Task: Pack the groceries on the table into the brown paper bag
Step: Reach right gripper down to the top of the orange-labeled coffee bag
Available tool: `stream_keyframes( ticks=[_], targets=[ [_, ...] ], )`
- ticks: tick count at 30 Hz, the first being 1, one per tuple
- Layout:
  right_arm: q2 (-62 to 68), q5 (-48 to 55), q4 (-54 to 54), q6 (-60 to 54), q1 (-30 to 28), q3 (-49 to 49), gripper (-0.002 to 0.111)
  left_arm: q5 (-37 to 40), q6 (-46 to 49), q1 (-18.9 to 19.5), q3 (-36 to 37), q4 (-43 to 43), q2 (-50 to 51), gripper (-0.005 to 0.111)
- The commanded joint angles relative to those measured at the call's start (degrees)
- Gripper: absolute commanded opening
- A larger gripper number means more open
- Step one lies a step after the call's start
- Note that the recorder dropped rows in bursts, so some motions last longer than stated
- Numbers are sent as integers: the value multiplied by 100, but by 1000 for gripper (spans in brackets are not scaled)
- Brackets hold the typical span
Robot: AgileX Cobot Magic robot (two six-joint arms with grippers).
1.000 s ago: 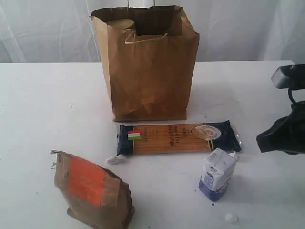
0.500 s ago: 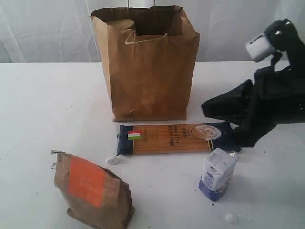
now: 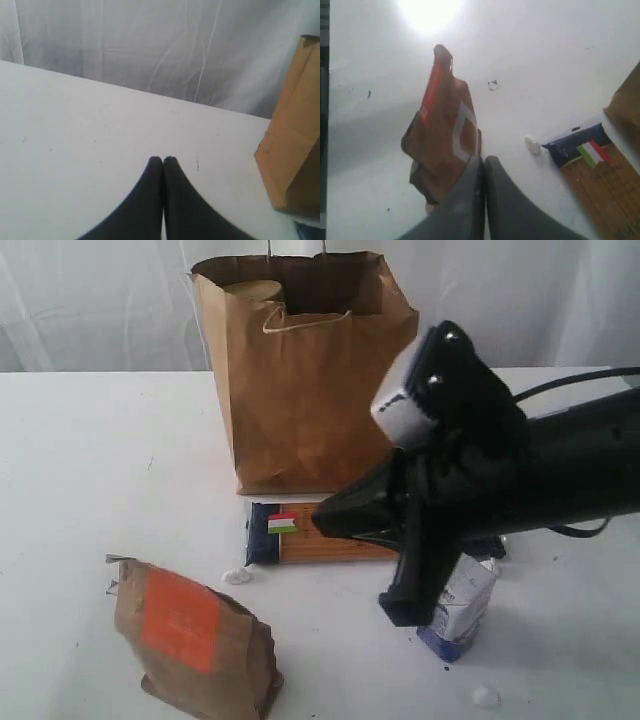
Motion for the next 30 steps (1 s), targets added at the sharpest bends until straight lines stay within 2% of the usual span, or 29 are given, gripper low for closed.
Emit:
stream_keyframes(
  ticks=[1,3,4,7,10,12,16,18,21,24,30],
  targets=[
    [379,-817,205,169,514,-469,0,-1114,-52,9,32,-208,-861,0],
    [557,-1108,205,272,685,-769,0,-1710,427,9,4,-221,-1076,0],
    [631,-1240,205,327,777,-960,0,-1672,767,9,-65,-221,-1165,0],
    [781,-1528,205,424,1010,-1540,0,-689,1261,9,-285,-221,-1321,0],
    [878,-1676,214,569,1210,-1942,0,334,1261,9,-324,-221,-1388,0],
    [947,-1615,199,583,1282,-2031,0,710,1224,9,-324,-221,-1388,0],
    [1182,-525,-22,783,1379,-2042,0,1481,1209,9,-324,-221,-1388,0],
    [1358,84,-482,1470,1411,-2042,0,1822,1172,9,-311,-231,-1388,0],
    [1683,609,-1600,2528,1485,-2042,0,1844,1012,9,-114,-231,-1388,0],
    [1937,507,-2377,3275,1535,-2042,0,1659,833,9,219,-231,-1388,0],
    [1945,300,-2410,3358,1558,-2140,0,1404,238,9,586,-231,-1388,0]
  ],
)
